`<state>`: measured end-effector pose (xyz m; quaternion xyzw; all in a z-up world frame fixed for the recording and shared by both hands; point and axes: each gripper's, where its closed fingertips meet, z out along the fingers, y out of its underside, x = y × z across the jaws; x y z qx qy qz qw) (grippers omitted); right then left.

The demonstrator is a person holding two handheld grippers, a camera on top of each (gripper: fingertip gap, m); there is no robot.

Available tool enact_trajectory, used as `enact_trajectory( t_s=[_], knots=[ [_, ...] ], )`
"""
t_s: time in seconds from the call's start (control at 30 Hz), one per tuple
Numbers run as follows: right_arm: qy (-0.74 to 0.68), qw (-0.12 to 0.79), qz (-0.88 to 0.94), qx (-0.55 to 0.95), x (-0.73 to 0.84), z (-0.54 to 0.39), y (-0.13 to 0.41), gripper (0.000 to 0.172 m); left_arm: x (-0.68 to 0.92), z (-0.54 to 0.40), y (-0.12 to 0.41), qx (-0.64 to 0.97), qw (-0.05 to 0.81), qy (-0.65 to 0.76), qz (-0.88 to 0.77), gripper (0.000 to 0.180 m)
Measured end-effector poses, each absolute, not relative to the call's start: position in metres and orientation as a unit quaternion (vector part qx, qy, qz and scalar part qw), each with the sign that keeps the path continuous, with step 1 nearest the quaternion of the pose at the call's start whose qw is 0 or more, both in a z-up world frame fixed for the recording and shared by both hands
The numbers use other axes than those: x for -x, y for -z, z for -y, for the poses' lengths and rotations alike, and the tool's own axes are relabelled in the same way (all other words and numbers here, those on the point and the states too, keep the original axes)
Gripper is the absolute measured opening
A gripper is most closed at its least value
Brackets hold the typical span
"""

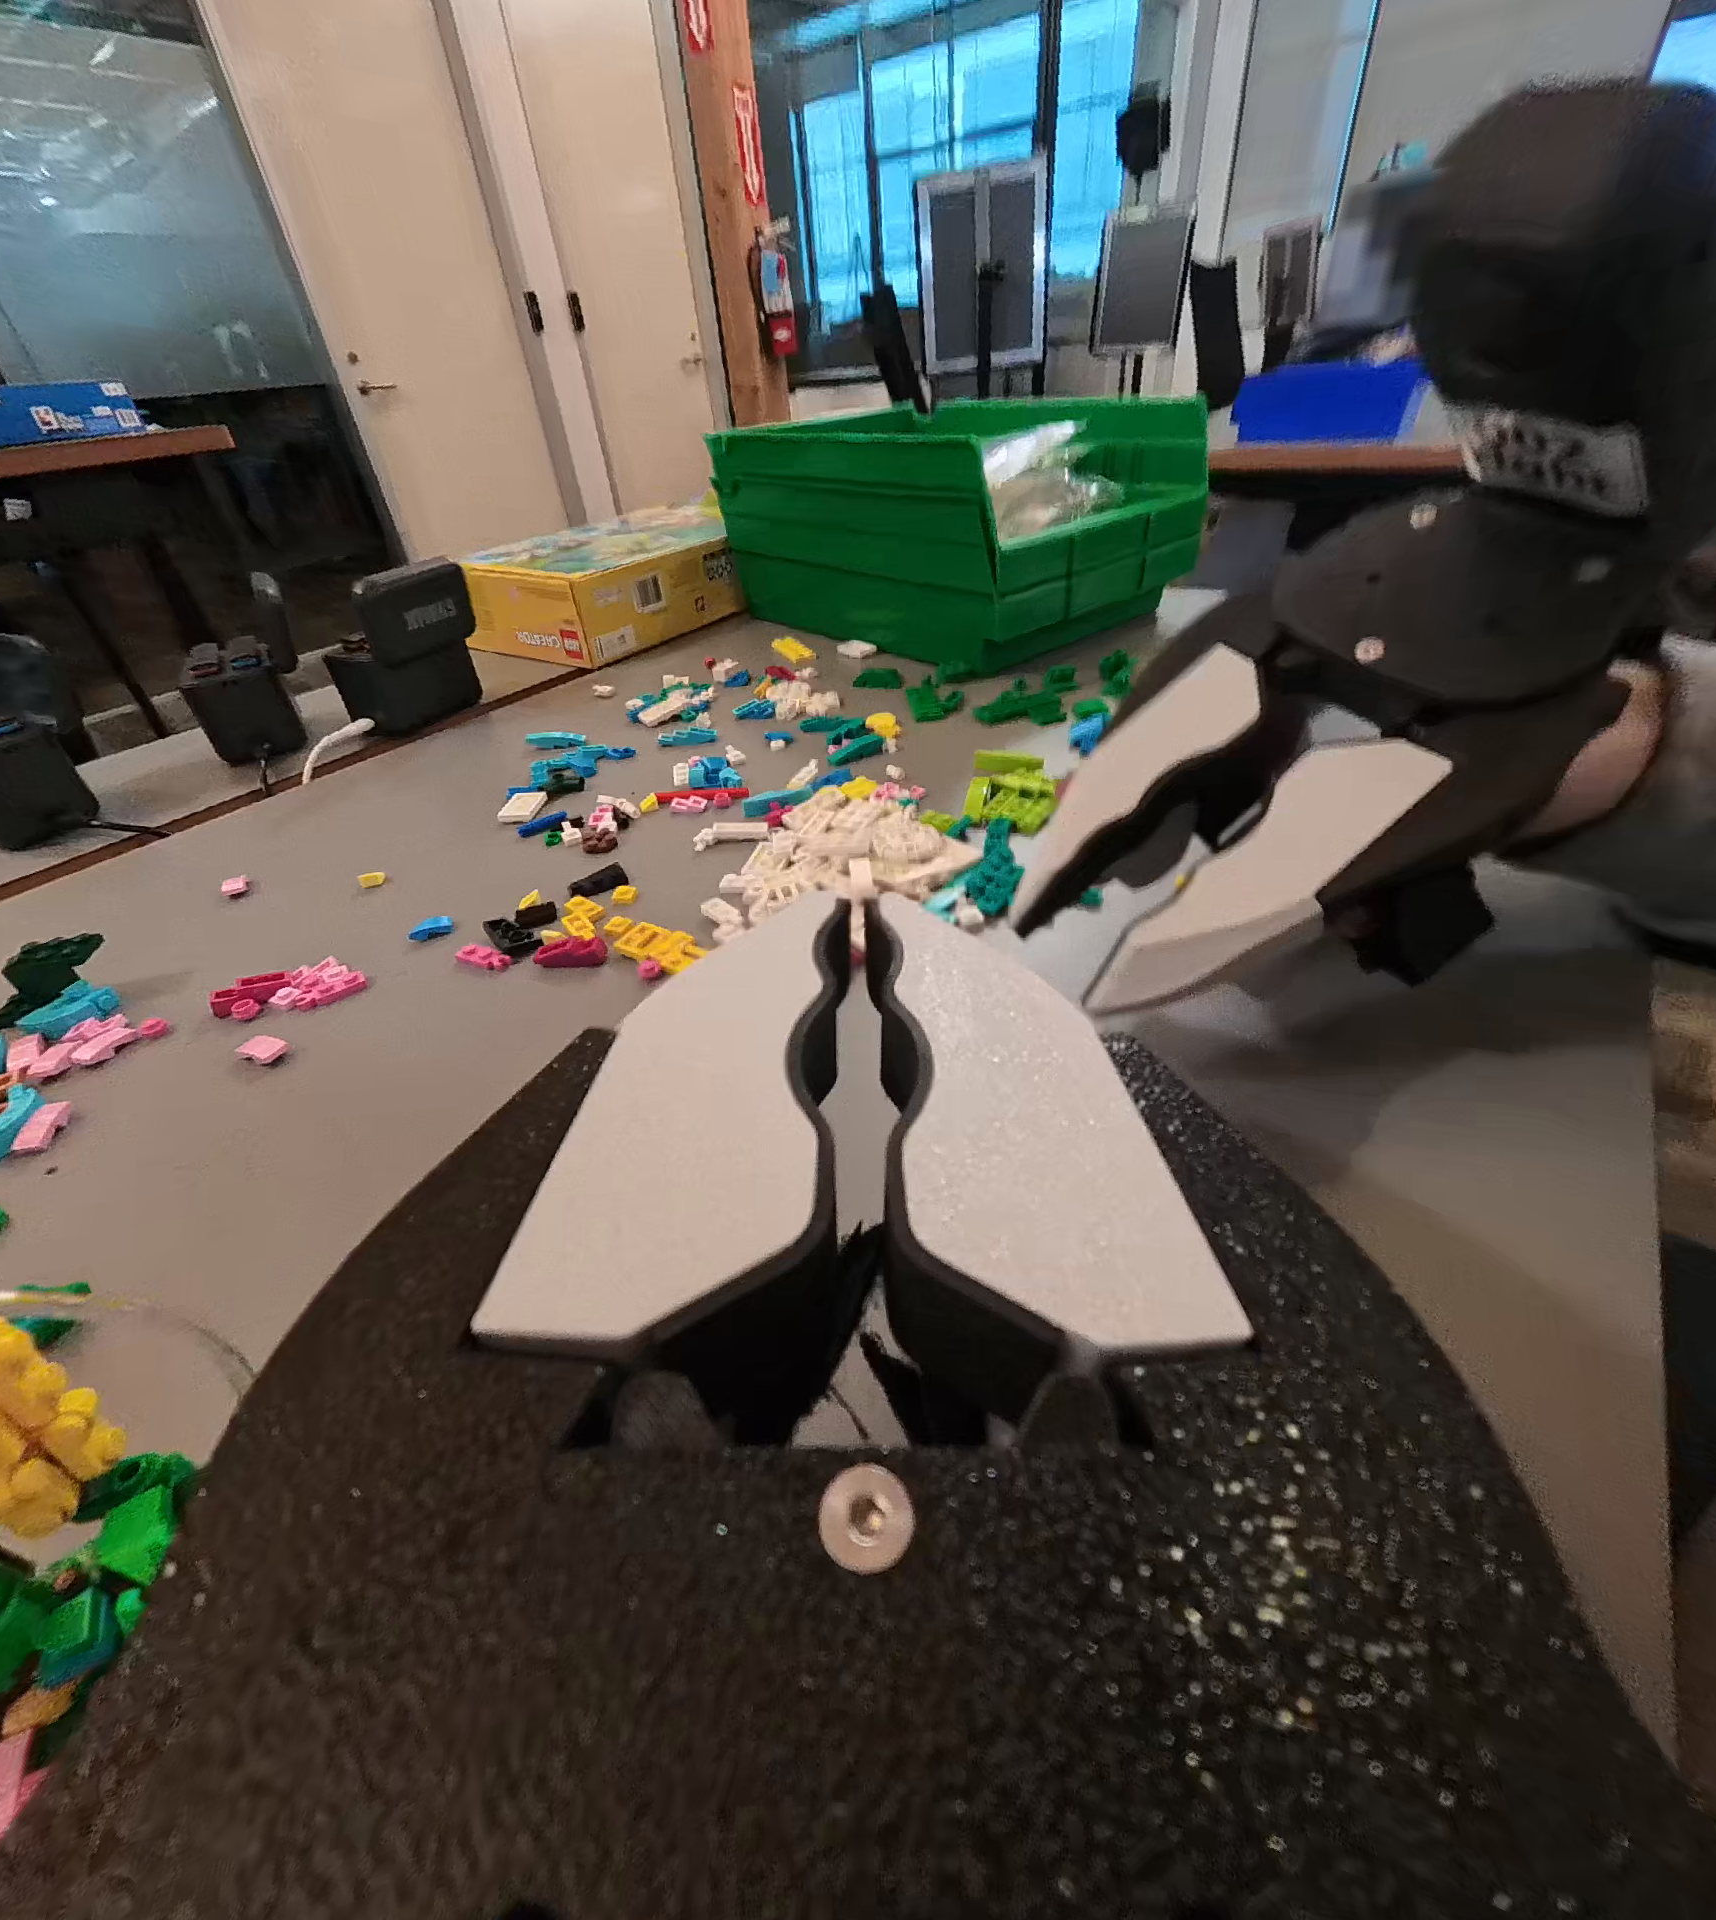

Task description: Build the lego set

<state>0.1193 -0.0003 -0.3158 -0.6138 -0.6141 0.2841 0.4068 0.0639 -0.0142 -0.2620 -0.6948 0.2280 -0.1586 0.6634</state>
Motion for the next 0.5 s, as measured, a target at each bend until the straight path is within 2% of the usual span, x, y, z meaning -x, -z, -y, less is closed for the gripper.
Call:
enact_trajectory(
  t_s=[0.23,0.5],
  knots=[
    [-0.264,0.39,0.617,0.631,-0.109,-0.038,0.31,0.02,-0.065,0.016,0.264,0.702,0.655,0.134,-0.245,0.002],
    [-0.31,0.25,0.655,0.642,-0.04,-0.065,0.307,0.018,0.006,0.012,0.222,0.691,0.702,0.108,-0.136,0.002]
  ],
)
